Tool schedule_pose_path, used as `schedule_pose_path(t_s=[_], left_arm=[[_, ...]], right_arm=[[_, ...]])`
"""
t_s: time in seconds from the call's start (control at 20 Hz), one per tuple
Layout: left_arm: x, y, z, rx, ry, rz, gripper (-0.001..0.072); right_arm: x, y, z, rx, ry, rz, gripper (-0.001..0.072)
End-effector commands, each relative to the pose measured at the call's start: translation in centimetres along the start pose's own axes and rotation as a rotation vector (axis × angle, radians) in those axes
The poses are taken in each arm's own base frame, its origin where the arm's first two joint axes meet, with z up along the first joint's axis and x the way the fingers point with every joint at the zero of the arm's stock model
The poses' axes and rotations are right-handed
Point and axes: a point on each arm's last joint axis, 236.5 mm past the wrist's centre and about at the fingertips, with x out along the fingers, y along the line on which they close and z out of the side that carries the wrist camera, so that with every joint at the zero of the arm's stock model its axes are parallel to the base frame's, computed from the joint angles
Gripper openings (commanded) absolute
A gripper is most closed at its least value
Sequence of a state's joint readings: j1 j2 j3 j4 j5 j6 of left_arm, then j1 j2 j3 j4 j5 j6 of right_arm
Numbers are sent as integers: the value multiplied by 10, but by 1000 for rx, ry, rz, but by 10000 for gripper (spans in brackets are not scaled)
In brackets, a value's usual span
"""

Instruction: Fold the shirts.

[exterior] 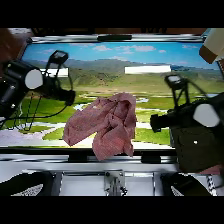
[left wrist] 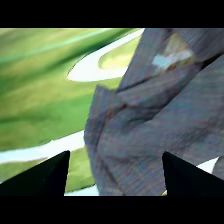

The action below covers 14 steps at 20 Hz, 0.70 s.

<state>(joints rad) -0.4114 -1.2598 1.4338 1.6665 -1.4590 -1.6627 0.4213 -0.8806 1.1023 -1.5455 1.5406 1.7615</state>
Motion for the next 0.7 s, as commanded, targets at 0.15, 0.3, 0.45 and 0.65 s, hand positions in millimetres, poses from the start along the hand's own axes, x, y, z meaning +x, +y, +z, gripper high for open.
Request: schedule_pose_path(t_s=[0.15, 0.3, 0.45, 0.65], left_arm=[[85, 4, -131, -279, 284, -274, 706], [124, -13, -149, -325, 272, -302, 706], [144, -27, -137, -370, 210, -337, 697], [161, -37, -129, -416, 205, -366, 570]], right_arm=[[90, 52, -69, 2, 248, 244, 695], [115, 71, -61, 90, 180, 333, 695], [135, 73, -63, 107, 218, 337, 694], [164, 95, -70, 89, 314, 432, 694]])
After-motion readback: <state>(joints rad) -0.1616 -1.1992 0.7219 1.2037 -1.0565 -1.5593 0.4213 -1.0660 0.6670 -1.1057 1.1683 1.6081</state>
